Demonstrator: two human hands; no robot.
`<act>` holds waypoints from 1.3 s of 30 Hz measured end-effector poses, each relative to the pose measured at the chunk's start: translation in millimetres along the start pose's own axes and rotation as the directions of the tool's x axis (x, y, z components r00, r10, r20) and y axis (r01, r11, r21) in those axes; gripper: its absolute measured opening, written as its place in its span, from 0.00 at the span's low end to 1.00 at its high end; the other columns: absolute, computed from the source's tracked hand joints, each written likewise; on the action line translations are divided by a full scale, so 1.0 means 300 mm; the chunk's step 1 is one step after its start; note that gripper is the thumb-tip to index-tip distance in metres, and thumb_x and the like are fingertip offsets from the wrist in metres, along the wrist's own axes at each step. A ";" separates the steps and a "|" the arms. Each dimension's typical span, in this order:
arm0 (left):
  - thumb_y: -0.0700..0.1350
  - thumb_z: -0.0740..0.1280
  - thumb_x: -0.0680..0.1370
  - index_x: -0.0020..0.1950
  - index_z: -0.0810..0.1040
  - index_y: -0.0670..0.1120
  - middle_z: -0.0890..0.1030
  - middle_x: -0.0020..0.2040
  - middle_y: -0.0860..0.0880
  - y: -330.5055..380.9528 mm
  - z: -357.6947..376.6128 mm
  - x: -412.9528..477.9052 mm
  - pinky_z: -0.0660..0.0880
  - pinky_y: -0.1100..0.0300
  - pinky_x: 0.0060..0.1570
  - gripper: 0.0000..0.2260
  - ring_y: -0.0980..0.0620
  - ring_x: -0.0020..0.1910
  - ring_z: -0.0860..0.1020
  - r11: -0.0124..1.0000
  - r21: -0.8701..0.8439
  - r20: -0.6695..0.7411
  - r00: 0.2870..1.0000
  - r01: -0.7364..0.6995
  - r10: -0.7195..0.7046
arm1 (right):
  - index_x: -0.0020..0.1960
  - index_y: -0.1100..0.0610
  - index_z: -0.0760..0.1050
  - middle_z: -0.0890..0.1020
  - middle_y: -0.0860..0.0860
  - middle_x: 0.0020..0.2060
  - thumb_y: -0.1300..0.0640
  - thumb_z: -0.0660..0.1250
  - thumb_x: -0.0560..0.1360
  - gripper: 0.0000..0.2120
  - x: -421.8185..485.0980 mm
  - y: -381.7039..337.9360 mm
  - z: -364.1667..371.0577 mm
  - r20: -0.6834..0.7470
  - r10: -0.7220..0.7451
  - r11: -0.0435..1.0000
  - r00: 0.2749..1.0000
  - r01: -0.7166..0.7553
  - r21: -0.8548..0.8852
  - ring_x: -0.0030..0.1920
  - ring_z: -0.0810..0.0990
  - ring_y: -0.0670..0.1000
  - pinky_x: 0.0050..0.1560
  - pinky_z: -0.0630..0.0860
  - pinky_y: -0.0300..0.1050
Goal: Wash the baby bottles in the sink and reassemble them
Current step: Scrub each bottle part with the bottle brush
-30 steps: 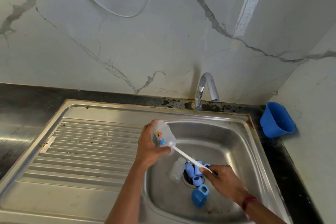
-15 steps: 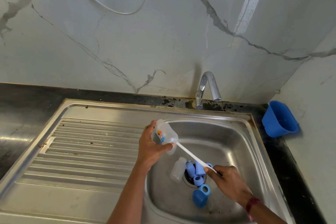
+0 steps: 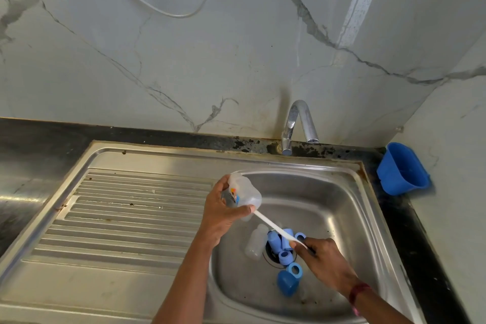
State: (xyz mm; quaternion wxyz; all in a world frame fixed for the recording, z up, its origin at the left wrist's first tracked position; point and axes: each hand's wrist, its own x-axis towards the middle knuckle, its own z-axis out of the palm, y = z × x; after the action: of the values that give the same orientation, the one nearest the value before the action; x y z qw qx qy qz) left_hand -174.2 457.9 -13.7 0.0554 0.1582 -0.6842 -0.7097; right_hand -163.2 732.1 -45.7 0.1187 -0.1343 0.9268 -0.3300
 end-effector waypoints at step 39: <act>0.41 0.85 0.57 0.66 0.71 0.49 0.74 0.59 0.52 0.000 -0.028 0.058 0.76 0.66 0.47 0.41 0.53 0.55 0.76 0.934 0.355 -0.130 0.988 -0.031 0.082 | 0.30 0.55 0.63 0.65 0.47 0.21 0.41 0.64 0.78 0.25 0.067 -0.024 -0.049 -0.090 0.060 0.998 0.994 -0.061 -0.005 0.23 0.61 0.46 0.26 0.63 0.40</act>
State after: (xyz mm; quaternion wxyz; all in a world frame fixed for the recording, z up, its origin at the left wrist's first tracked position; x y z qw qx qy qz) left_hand -188.2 444.6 -16.4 0.0951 0.1961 -0.7988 -0.5607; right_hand -185.4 728.6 -32.6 0.0864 -0.0915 0.9361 -0.3284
